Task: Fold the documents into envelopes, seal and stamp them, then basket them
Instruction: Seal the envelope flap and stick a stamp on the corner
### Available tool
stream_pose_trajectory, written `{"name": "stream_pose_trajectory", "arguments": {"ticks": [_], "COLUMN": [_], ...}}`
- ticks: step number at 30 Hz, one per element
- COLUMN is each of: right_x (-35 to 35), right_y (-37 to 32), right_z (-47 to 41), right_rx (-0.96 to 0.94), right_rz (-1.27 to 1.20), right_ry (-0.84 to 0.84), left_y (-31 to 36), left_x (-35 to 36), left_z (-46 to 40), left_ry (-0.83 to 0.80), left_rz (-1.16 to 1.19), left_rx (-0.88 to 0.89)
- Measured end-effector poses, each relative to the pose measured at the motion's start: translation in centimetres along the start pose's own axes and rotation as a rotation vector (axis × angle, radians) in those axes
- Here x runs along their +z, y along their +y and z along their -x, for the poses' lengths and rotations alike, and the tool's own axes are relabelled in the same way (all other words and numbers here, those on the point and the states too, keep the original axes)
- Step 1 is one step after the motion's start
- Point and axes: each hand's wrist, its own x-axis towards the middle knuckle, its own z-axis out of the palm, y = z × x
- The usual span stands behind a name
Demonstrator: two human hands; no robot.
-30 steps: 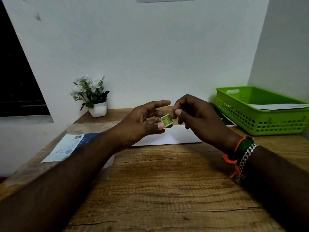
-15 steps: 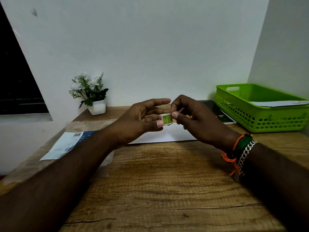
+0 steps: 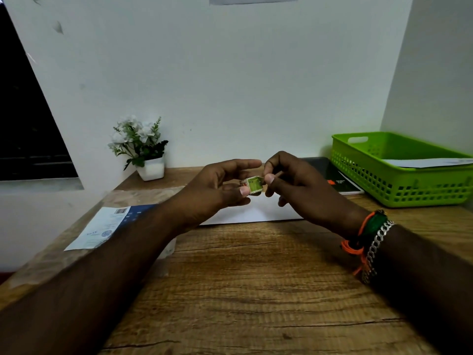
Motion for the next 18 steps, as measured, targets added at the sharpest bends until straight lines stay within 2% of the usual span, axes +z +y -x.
{"name": "stream_pose_trajectory", "arguments": {"ticks": [3, 10, 18], "right_x": [-0.11, 0.04, -0.04], "right_y": [0.04, 0.44, 0.28], "right_z": [-0.22, -0.35, -0.26], "right_rx": [0.008, -0.013, -0.021], "right_rz": [-0.067, -0.007, 0.167], "right_ry": [0.042, 0.072, 0.026], "left_y": [0.04, 0.18, 0.46], "left_x": [-0.16, 0.05, 0.03], "left_z": [0.06, 0.14, -0.08], "left_ry": [0.016, 0.006, 0.026], "left_rz": [0.014, -0.018, -0.115], "left_rx": [0.005, 0.017, 0.008]}}
